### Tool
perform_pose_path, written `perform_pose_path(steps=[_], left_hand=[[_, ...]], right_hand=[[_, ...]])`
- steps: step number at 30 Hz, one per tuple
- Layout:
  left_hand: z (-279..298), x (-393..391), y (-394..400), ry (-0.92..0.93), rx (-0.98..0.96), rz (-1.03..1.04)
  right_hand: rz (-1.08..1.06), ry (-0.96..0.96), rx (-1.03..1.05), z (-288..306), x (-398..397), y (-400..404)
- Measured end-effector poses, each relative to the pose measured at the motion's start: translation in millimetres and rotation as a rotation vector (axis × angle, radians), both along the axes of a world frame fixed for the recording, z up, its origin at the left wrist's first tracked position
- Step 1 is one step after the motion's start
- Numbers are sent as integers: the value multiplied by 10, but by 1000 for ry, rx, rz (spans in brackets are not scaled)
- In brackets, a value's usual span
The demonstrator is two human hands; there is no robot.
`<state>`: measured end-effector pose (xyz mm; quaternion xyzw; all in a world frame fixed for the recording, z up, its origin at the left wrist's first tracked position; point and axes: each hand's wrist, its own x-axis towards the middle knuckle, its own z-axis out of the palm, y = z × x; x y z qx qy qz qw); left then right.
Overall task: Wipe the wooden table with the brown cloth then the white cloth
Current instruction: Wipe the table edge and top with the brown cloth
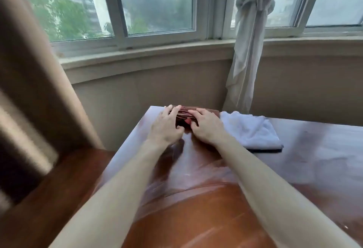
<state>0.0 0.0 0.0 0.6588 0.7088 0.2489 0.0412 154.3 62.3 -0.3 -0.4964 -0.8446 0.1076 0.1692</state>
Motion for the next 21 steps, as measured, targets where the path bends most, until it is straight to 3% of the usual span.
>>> perform_pose_path(steps=[3,7,12,14,18,21], left_hand=[[-43,-105,17,-47,28,-23],[97,-228,-99,-11,-4,-108],[235,-325,-247,-134,-63,-179],[215,-333,-285,-116,-33,-179],[170,-409,-385,-52,90,-78],[171,-630,-449,-30,71,115]], right_hand=[[-56,-98,133,-75,-21,-248],[-34,-179,197,397,43,-363],[183,-78,38,211,58,-360],[173,-43,-25,41,72,-378],[230,-208,65,69,-75,-305],[40,-52,-94,139,-402,-146]])
